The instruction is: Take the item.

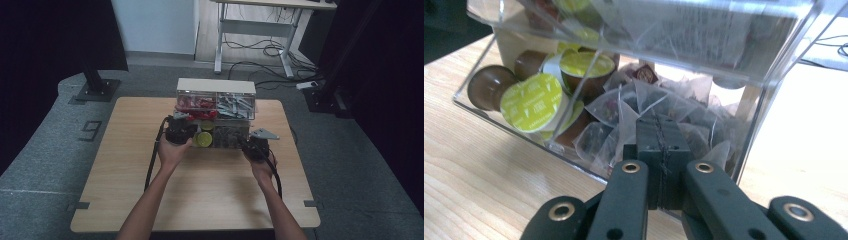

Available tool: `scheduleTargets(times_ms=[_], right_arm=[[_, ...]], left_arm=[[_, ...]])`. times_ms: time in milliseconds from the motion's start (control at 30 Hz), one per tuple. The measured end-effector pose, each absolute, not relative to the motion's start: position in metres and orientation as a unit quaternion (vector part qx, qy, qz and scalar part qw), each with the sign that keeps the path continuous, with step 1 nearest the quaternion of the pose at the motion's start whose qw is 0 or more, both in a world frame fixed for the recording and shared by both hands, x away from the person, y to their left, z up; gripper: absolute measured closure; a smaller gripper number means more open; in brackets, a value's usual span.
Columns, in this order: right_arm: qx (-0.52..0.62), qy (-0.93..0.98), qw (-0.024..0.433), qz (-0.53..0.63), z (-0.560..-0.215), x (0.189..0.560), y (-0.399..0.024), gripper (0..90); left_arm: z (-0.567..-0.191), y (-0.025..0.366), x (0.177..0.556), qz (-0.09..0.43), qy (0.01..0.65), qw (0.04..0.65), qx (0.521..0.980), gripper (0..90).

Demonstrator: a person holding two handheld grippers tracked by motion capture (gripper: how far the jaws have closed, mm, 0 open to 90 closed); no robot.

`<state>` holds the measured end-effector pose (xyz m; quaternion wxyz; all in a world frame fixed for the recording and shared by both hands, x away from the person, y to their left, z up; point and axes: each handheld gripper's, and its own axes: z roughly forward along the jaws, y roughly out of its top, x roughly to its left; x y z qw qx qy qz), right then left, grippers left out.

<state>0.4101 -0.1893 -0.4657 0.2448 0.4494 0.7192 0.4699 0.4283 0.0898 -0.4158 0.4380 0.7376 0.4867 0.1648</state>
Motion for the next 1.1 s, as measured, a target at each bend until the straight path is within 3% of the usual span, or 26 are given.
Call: scheduleTargets(times_ms=[1100], right_arm=[[0.432, 0.711, 0.254, 0.493, -0.439, 0.395, -0.197, 89.6]], left_arm=[[-0.415, 0.087, 0.428, 0.164, 0.486, 0.44, 0.737, 90.0]])
